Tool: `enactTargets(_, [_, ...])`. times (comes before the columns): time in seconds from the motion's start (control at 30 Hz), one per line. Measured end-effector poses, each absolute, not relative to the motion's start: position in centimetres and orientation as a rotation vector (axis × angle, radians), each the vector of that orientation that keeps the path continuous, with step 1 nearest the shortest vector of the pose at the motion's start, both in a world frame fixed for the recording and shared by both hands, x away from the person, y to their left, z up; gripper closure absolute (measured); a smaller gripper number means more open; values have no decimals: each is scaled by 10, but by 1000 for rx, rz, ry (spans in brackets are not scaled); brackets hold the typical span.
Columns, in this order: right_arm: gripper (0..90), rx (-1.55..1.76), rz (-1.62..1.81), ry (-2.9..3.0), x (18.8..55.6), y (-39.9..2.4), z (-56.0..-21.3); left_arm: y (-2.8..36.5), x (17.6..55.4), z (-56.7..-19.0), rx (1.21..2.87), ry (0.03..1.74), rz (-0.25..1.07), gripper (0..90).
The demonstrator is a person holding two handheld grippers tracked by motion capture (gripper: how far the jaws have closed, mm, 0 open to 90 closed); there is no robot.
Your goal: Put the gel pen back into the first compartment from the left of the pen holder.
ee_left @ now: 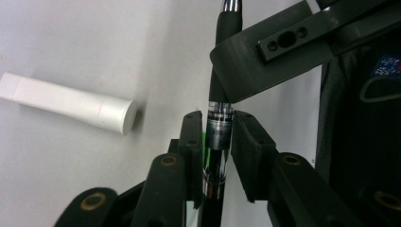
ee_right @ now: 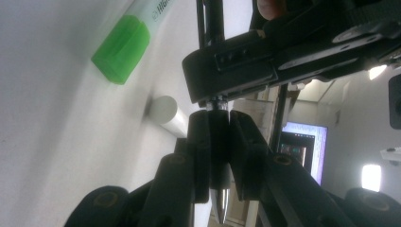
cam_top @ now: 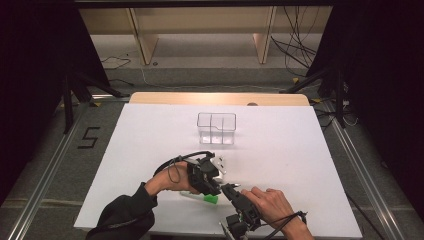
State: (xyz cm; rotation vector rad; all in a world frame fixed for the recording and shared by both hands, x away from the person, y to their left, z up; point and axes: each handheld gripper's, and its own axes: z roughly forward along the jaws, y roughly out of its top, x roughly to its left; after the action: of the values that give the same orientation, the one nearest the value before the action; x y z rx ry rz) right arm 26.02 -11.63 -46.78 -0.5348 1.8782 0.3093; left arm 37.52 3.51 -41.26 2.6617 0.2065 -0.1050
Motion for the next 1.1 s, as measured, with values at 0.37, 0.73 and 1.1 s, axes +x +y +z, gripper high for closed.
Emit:
enactTargets(0.37, [791,-559,305,1872,259,-116,-469,35,376,-412,2679,208,-145,794])
enactTargets(0.73, [470,-336,412,1971,260,-127,-454,66,387,-415,2550,456,-69,796])
enactTargets(1.1, [366,233,810,2155,278,-154,-450,103,407,-411,2320,680,18,796])
